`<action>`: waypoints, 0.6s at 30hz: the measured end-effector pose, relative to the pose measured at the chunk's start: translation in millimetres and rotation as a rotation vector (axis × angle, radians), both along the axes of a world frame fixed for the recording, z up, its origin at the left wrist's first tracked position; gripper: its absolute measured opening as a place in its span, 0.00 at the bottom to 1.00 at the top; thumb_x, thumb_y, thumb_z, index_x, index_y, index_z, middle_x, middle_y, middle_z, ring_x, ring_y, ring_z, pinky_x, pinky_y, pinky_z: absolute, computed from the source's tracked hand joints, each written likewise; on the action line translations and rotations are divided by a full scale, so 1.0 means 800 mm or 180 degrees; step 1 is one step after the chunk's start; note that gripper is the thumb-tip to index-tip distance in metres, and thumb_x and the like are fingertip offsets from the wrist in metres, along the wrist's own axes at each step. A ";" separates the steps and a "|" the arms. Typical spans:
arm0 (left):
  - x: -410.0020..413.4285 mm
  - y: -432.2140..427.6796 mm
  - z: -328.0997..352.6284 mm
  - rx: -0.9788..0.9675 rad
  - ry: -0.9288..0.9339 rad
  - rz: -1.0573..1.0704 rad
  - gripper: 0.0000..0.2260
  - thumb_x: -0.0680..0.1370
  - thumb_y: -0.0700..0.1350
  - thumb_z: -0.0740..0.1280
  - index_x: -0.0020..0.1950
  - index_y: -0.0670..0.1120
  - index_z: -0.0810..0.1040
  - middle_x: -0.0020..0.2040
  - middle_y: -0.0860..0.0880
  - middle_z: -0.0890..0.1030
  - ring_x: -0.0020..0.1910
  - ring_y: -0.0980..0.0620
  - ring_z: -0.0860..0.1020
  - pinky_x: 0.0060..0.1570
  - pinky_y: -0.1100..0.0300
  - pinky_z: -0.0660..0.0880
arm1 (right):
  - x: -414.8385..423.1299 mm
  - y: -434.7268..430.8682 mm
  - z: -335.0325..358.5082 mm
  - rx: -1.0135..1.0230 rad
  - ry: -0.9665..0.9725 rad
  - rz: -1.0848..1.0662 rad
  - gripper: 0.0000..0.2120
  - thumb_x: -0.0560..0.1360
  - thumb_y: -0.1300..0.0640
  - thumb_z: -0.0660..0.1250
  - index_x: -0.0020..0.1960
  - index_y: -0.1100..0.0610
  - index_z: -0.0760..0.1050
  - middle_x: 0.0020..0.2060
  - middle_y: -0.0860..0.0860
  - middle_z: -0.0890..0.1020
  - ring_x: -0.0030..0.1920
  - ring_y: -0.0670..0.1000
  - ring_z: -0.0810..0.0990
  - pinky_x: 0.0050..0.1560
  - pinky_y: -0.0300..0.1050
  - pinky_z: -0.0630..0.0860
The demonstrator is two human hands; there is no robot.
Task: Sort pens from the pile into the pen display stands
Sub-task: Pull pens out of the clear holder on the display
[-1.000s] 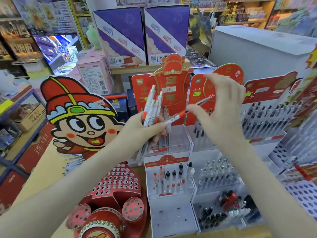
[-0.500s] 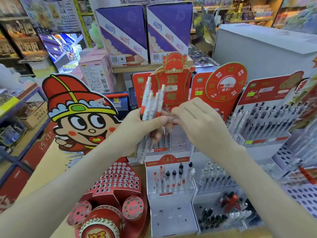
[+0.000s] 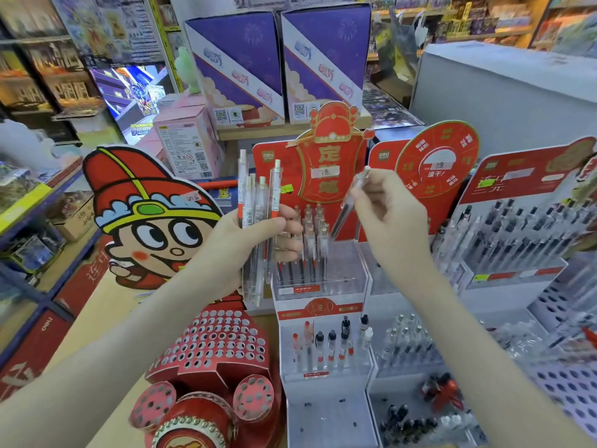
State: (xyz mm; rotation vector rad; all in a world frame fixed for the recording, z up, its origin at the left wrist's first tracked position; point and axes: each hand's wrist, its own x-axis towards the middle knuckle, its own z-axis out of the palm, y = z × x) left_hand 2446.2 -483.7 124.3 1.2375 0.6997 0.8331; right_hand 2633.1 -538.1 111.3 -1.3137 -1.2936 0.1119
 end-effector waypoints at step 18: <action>-0.016 0.001 -0.009 0.0252 0.0083 -0.0132 0.06 0.79 0.34 0.62 0.51 0.41 0.78 0.35 0.46 0.79 0.33 0.49 0.78 0.35 0.57 0.79 | -0.013 0.040 -0.037 -0.0804 -0.0206 -0.0554 0.08 0.79 0.62 0.61 0.57 0.62 0.74 0.44 0.51 0.78 0.45 0.48 0.75 0.42 0.34 0.68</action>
